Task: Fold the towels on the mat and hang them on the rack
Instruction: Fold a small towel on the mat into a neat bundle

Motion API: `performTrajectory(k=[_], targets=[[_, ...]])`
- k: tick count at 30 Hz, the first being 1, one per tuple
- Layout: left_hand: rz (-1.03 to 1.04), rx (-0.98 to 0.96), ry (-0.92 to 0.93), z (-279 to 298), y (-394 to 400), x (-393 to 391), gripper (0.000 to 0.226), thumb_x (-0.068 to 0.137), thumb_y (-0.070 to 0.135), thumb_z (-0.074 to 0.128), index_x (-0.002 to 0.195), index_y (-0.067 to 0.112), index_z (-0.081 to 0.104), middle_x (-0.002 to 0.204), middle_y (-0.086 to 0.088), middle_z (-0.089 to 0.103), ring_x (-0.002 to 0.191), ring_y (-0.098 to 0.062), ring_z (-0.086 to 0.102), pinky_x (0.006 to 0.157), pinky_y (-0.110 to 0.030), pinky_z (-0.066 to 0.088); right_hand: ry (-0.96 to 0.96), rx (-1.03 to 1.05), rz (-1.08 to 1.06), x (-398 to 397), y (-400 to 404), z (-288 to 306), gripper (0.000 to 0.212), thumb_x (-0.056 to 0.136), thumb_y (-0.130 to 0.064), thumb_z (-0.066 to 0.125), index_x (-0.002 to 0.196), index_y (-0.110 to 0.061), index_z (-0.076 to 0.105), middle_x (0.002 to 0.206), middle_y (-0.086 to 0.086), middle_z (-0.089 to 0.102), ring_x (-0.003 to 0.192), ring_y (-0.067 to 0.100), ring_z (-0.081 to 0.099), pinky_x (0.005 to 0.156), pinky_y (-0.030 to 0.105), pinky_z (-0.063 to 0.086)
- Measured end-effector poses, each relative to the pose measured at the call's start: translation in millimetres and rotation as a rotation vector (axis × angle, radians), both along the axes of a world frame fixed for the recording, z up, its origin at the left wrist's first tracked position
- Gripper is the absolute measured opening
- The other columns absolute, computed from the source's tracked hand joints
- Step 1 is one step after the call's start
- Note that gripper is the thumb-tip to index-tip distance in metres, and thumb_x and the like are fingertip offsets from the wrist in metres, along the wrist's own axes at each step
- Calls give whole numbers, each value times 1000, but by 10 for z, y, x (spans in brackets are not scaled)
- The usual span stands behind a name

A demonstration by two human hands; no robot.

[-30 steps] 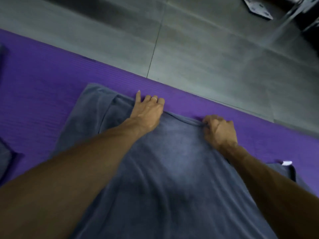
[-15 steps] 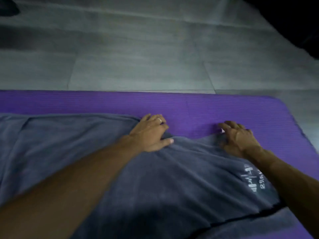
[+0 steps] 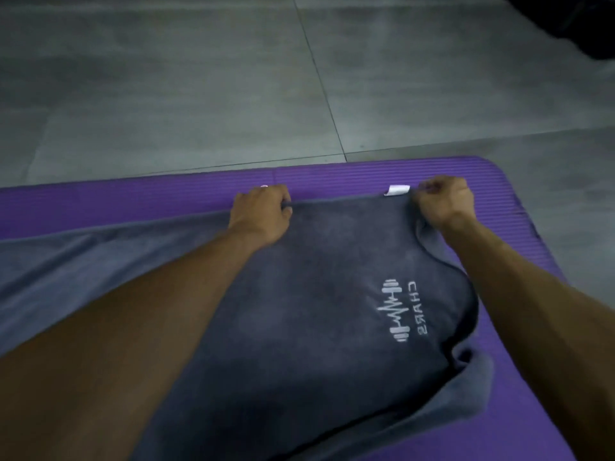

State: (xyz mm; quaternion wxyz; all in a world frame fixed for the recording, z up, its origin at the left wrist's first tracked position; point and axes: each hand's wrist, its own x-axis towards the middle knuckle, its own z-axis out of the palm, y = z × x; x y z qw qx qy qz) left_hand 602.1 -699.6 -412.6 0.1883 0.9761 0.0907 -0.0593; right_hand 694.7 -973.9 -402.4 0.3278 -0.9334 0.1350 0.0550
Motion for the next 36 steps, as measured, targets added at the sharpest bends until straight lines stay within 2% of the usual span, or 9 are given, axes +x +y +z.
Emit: performTrajectory(k=[4, 10, 15, 18, 21, 26, 30, 33, 36], targets=[[-112, 126, 70, -47, -452, -48, 60, 90, 38, 57, 142, 16, 40, 143, -11, 39, 135, -29, 31, 112, -45, 25, 33, -254, 63, -66, -192, -26, 67, 89, -48, 59, 143, -15, 36, 144, 14, 41, 133, 35, 38, 106, 51, 33], [-464, -151, -85, -164, -1206, -1105, 50, 85, 47, 42, 117, 15, 61, 120, -4, 58, 114, -26, 55, 100, -38, 41, -55, -212, 243, -1208, -628, -143, 64, 82, -38, 69, 135, -10, 47, 136, 15, 45, 124, 39, 45, 103, 50, 38], [-555, -208, -68, -246, -1657, -1815, 62, 77, 68, 46, 111, 20, 67, 127, 3, 56, 131, -15, 41, 110, -28, 24, 184, -227, 159, -1995, -907, -110, 67, 61, -64, 68, 110, -20, 55, 107, 10, 63, 105, 32, 59, 87, 42, 50], [-635, -185, -98, -326, -1754, -2031, 32, 76, 45, 59, 96, 22, 70, 117, 1, 61, 124, -20, 50, 105, -27, 21, 366, -176, 211, -2138, -1020, -72, 64, 71, -31, 77, 127, -20, 48, 114, 10, 64, 110, 29, 60, 87, 26, 45], [-665, -247, -112, -274, -1855, -2099, 17, 78, 27, 62, 92, 20, 68, 105, 3, 63, 107, -18, 59, 97, -29, 39, 267, -104, 143, -2248, -1240, 93, 46, 80, -11, 68, 125, -14, 57, 104, 9, 69, 103, 25, 64, 76, 14, 38], [-909, -241, 58, -214, -1981, -2278, 52, 87, 58, 40, 109, 20, 67, 119, 7, 59, 118, -11, 46, 103, -27, 35, 217, -197, -78, -2664, -1774, 72, 23, 87, -14, 58, 109, -15, 66, 103, 13, 72, 101, 32, 65, 88, 32, 46], [-749, -251, -104, -166, -2081, -2004, 46, 90, 49, 35, 108, 19, 65, 114, 3, 60, 105, -19, 58, 91, -33, 45, 180, -189, -166, -2756, -1810, -23, 25, 89, -19, 53, 110, -14, 65, 107, 17, 69, 102, 35, 64, 88, 37, 48], [-619, -147, -160, -59, -2170, -1484, 31, 92, 32, 50, 117, 16, 62, 120, -4, 57, 109, -28, 57, 89, -40, 48, 74, -198, -40, -2532, -1683, -7, 23, 87, -22, 58, 105, -9, 65, 105, 18, 65, 101, 36, 60, 82, 36, 46], [-487, -2, -143, -22, -2161, -916, 34, 94, 24, 51, 127, 16, 54, 127, -8, 52, 116, -30, 51, 91, -43, 44, 8, -223, 81, -2138, -1504, -42, 40, 85, -25, 62, 122, -7, 59, 116, 19, 58, 108, 38, 55, 91, 42, 46]])
